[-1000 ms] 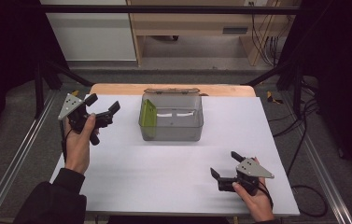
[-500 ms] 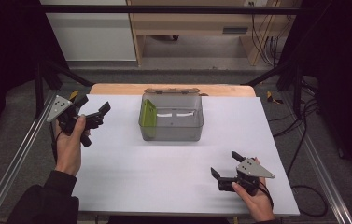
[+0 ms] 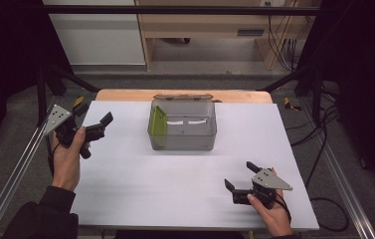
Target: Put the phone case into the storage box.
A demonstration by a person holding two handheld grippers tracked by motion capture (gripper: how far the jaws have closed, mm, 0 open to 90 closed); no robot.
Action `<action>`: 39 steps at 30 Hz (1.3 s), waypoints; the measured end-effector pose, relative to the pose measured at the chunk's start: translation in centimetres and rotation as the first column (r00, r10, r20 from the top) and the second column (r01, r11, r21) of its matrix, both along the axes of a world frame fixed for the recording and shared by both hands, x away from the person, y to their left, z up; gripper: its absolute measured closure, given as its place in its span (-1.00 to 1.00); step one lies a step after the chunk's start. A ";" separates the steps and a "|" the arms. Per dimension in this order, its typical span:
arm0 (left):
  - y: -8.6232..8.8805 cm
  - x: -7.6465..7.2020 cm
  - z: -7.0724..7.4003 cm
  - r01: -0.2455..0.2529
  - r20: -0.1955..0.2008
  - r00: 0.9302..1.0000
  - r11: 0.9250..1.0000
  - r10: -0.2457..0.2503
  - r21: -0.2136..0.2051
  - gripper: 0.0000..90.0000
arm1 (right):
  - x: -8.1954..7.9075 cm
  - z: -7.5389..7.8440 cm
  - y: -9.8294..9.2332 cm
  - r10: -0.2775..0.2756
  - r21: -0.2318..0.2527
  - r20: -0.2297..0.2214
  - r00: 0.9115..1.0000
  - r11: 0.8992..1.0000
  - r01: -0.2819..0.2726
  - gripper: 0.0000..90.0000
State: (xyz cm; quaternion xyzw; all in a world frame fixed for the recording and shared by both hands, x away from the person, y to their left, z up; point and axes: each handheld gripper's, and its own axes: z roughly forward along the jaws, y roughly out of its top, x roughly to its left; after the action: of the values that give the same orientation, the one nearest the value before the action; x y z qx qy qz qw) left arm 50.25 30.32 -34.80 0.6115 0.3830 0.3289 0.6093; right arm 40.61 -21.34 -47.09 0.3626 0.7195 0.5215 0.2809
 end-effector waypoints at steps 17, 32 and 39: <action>0.4 -2.6 -0.3 0.019 0.037 0.999 0.999 -0.020 0.035 -0.97 | 0.0 0.0 0.1 0.003 0.000 0.003 1.000 1.000 -0.003 -0.92; 0.3 -4.4 -1.9 0.032 0.038 0.999 0.998 -0.034 0.055 -0.97 | 0.0 0.0 0.2 -0.003 -0.011 -0.001 1.000 1.000 0.003 -0.92; 0.4 -5.2 -2.9 0.030 0.035 0.999 0.998 -0.032 0.061 -0.97 | 0.0 0.0 0.2 -0.001 -0.012 0.000 1.000 1.000 0.001 -0.92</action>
State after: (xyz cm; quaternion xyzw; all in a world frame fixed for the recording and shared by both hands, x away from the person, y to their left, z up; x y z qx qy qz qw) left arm 45.08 30.70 -37.74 0.6296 0.3523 0.3417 0.6023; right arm 40.58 -21.16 -47.11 0.3613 0.7224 0.5172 0.2831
